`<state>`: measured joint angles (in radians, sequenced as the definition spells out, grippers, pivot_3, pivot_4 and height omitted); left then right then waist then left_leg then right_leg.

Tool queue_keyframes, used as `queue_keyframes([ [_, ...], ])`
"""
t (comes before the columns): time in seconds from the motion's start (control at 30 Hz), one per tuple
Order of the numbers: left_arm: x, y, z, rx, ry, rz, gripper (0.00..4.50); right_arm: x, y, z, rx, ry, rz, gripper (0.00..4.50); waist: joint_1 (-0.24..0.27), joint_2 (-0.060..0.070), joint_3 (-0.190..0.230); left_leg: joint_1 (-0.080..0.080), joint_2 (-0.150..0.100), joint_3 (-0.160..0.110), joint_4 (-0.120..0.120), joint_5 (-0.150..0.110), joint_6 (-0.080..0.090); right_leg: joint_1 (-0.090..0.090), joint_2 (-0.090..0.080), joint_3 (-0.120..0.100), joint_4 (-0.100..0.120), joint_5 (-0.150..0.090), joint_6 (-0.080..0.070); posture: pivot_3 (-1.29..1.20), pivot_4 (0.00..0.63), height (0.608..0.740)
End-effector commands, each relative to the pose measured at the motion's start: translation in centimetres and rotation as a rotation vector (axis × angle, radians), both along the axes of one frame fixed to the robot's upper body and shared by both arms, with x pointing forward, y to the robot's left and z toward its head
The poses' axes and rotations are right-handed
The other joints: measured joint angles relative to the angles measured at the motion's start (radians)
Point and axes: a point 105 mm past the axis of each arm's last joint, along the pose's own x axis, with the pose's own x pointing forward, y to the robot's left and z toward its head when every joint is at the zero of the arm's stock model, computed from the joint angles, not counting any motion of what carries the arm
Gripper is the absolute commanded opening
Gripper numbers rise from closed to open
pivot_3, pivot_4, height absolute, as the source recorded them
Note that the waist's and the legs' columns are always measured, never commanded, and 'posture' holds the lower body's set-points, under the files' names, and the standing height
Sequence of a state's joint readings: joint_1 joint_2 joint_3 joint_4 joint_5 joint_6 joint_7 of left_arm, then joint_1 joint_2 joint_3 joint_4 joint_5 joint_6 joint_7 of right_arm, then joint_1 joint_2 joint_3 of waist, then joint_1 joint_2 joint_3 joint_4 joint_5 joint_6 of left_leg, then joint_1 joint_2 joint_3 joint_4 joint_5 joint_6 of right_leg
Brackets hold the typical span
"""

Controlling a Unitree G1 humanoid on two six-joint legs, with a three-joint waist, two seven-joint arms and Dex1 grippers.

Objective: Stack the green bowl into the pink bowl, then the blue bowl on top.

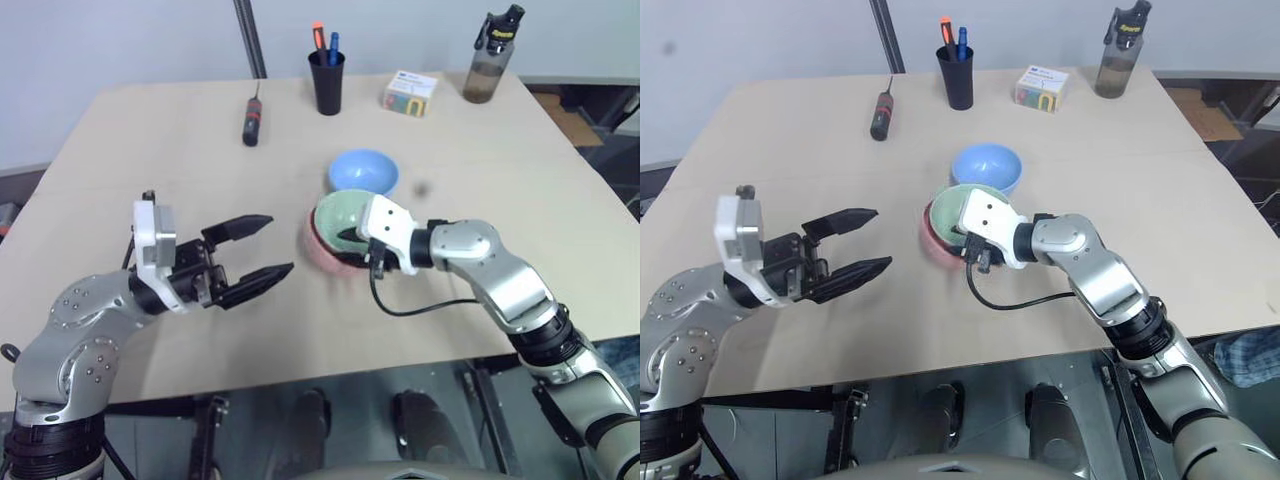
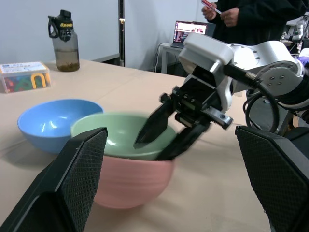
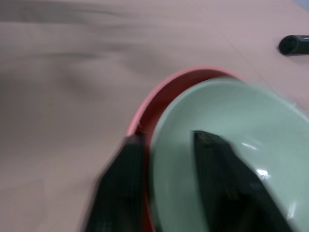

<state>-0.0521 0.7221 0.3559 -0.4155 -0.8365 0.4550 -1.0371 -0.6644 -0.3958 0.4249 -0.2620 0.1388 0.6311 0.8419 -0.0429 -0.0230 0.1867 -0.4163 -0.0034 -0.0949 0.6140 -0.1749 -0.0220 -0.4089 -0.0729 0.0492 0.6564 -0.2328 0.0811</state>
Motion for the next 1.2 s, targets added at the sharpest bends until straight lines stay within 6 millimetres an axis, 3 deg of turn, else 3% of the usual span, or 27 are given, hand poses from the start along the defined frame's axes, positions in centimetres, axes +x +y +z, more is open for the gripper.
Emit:
queue_keyframes([
  [0.03,-0.7,0.2,1.0,-0.006,-0.033,0.009,4.50,-0.7,0.4,2.6,0.066,-0.056,0.056,3.50,0.000,0.000,0.000,0.000,0.000,0.000,0.000,0.000,0.000,0.000,0.000,0.000,0.000,0.000,0.000,0.00,0.150,0.740],
  [0.1,-0.7,0.2,0.9,-0.009,-0.032,0.017,4.50,-0.9,0.2,4.8,0.168,-0.072,0.057,4.43,0.001,0.000,0.000,0.000,0.000,0.000,0.000,0.000,0.000,0.000,0.000,0.000,0.000,0.000,0.000,0.00,0.150,0.740],
  [0.27,-0.6,0.2,0.9,-0.017,-0.037,0.023,4.50,-2.6,-0.2,8.9,0.356,-0.036,0.124,4.48,0.002,0.000,0.000,0.000,0.001,0.000,0.000,0.000,0.000,0.000,0.000,0.000,0.000,0.000,0.000,0.00,0.150,0.740],
  [0.37,-0.5,0.1,0.9,-0.023,-0.040,0.025,4.50,-1.5,-1.6,10.6,0.431,-0.038,0.057,4.48,0.002,0.000,0.000,0.000,0.001,0.000,0.000,0.000,0.000,0.000,0.000,0.000,0.000,0.000,0.000,0.00,0.150,0.740],
  [0.5,-0.7,0.0,0.8,-0.037,-0.034,0.028,4.50,3.2,-4.9,9.4,0.345,-0.119,-0.162,4.48,0.002,0.000,0.000,0.000,0.000,0.001,0.000,0.000,0.000,0.000,0.000,0.000,-0.001,0.000,0.000,0.00,0.150,0.740],
  [0.6,-0.7,0.1,0.7,-0.043,-0.036,0.038,4.50,4.9,-5.6,8.4,0.357,-0.102,-0.215,4.48,0.000,0.000,0.000,0.000,0.001,0.002,0.000,0.000,0.000,0.000,0.000,0.001,-0.001,0.000,-0.001,0.00,0.150,0.740],
  [0.73,-1.1,-0.1,0.8,-0.050,-0.035,0.050,4.50,5.8,-4.3,6.7,0.477,-0.019,-0.209,4.48,-0.006,0.000,0.000,0.000,0.002,0.005,-0.002,0.000,0.000,-0.002,0.002,0.004,-0.001,0.000,-0.001,0.00,0.150,0.740],
  [0.97,-1.6,0.1,1.0,-0.046,-0.036,0.080,4.50,6.8,-2.6,2.7,0.447,0.011,-0.233,4.48,0.001,0.001,0.000,0.000,0.004,0.006,-0.003,0.000,0.000,-0.002,0.003,0.004,-0.003,0.002,0.001,0.00,0.150,0.740],
  [1.2,-1.7,0.2,1.2,-0.045,-0.039,0.093,4.50,6.7,-3.2,3.1,0.391,-0.057,-0.212,4.48,0.001,0.001,0.001,0.000,0.005,0.006,-0.003,0.000,0.000,-0.002,0.004,0.004,-0.003,0.001,-0.002,0.00,0.150,0.740],
])
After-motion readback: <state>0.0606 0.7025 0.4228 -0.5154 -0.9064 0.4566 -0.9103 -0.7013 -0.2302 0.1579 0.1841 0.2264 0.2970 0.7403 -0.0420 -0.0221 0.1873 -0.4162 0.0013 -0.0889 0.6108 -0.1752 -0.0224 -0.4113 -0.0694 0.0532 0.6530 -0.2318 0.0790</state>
